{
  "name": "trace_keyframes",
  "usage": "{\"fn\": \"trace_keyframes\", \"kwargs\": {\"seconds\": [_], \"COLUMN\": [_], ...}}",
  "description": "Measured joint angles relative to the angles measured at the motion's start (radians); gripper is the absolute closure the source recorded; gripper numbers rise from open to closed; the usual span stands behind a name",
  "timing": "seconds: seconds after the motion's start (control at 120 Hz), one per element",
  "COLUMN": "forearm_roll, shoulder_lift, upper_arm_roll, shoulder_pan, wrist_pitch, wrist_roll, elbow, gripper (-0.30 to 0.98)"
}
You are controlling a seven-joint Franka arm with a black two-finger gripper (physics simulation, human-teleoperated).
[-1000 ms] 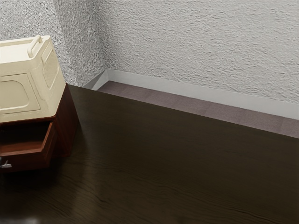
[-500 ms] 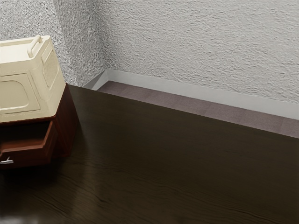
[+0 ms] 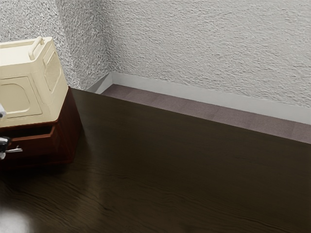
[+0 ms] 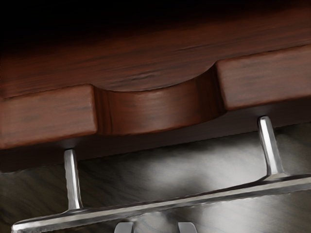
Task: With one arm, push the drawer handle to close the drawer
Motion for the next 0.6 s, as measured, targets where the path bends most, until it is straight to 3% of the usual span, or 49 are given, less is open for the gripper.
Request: {"fn": "trace_keyframes", "kwargs": {"seconds": [0.342, 0.6], "forearm_roll": [-0.051, -0.076], "shoulder_lift": [0.151, 0.177], "upper_arm_roll": [0.002, 0.000], "shoulder_pan": [0.000, 0.000], "wrist_pitch": [0.059, 0.105], "wrist_roll": [0.011, 0.020], "elbow": [0.104, 0.125], "gripper": [0.65, 0.65]}}
